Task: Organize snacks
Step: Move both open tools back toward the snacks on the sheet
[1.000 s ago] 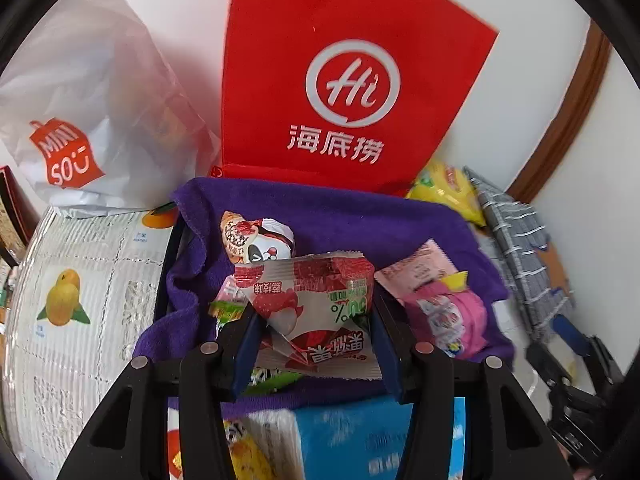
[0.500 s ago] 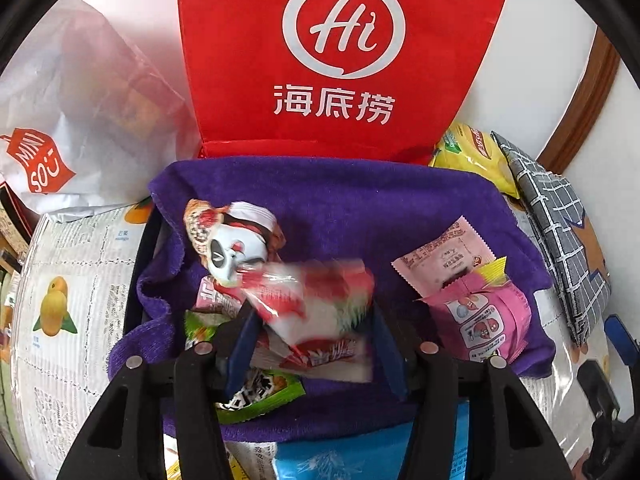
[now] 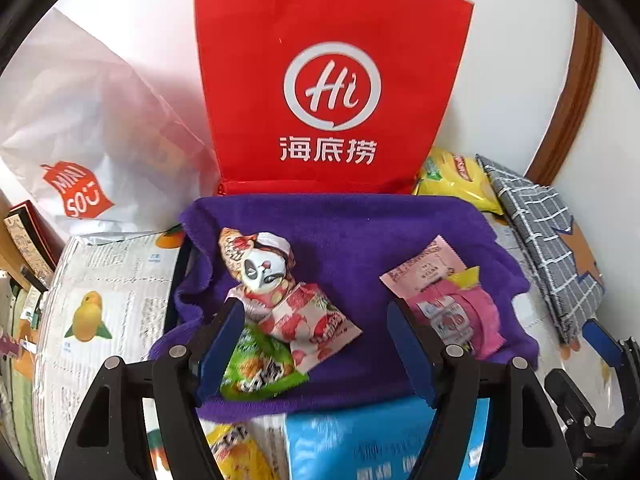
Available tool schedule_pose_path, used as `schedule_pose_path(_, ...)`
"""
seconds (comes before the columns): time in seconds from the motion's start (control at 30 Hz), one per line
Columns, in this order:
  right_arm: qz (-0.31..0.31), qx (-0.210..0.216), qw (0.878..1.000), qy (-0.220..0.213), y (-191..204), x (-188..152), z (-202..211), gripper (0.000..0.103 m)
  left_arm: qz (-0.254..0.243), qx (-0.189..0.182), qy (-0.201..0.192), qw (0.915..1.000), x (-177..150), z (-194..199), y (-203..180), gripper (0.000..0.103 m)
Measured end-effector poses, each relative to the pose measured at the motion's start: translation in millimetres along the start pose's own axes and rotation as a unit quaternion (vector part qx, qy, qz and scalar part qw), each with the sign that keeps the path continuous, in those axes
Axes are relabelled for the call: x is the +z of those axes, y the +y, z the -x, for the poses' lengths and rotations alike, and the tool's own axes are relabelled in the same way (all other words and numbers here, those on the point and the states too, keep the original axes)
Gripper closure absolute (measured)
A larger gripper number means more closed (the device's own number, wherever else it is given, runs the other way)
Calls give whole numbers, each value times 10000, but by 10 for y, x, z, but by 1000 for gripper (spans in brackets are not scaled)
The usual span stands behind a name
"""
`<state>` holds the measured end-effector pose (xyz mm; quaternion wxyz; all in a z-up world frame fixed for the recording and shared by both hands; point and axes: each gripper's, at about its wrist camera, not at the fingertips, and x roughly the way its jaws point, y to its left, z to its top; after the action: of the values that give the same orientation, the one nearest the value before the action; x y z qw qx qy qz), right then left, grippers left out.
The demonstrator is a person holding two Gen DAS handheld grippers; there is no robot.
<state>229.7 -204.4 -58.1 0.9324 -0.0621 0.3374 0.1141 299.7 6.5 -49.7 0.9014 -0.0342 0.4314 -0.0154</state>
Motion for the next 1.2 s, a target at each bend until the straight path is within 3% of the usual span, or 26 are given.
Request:
schedule_pose_path(0.3,-149,133,9998,-34,168,-75,380,23,81,-29,-308,9995,-239,513,127,31)
schedule_pose_path(0.47,128,-227,9995,186,327,-119,564,22,202,-8,-325,9993,-390,709,209,31)
schedule_pose_path(0.63,-68,-302,9994,176,342,-145,769,15,12,198,-285,9994,-557,889,256,28)
schedule_pose_path(0.83,-162,-873,9959,155,373,-184,936,11,69,166,-196,9996,-735,1012,374,22)
schedule_pose_path(1.03,-229,-519,9981,236,379,-318,944,11,251,185,-271,9991,-901,1127,537,20)
schedule_pose_path(1.2,-401,-75,9981,471,387,-504,792,20,142,383,-224,9989,-1029,1122,619,20)
